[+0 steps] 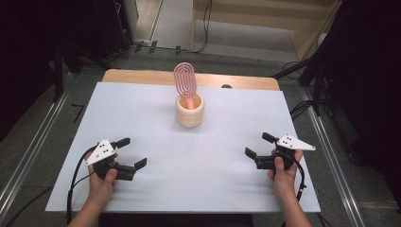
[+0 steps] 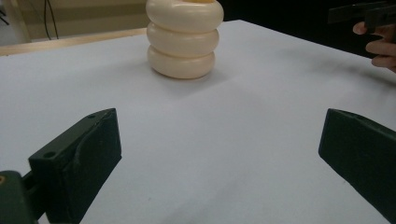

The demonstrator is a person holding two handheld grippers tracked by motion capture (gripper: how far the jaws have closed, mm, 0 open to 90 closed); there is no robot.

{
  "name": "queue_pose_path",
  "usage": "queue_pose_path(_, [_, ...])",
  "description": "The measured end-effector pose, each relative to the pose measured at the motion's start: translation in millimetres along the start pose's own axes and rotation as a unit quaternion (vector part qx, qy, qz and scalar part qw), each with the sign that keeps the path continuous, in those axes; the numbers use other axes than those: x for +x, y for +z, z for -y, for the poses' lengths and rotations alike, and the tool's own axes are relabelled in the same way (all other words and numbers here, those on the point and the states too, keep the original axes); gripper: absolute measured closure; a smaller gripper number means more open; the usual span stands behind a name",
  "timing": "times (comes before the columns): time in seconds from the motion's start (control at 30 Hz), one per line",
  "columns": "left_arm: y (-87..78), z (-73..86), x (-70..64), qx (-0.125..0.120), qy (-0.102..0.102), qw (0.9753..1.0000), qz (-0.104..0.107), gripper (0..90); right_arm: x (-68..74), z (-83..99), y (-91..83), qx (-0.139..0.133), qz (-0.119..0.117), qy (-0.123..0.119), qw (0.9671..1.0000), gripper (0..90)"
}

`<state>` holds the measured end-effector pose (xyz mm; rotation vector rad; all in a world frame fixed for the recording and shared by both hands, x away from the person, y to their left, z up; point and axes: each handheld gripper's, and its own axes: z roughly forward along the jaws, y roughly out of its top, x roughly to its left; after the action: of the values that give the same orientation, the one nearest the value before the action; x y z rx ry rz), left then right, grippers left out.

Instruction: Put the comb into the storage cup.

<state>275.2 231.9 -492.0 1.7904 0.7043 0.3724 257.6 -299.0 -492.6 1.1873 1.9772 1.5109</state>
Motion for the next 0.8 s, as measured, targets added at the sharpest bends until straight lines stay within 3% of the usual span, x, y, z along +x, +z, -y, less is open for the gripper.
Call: queue_pose_path(0.8, [-29.0,8.9,4.9,0.003,-0.017,0.9997,-0.018,0.0,-16.0,30.6,-45.1,0.010,0.032,0.016,0.9993,0.0])
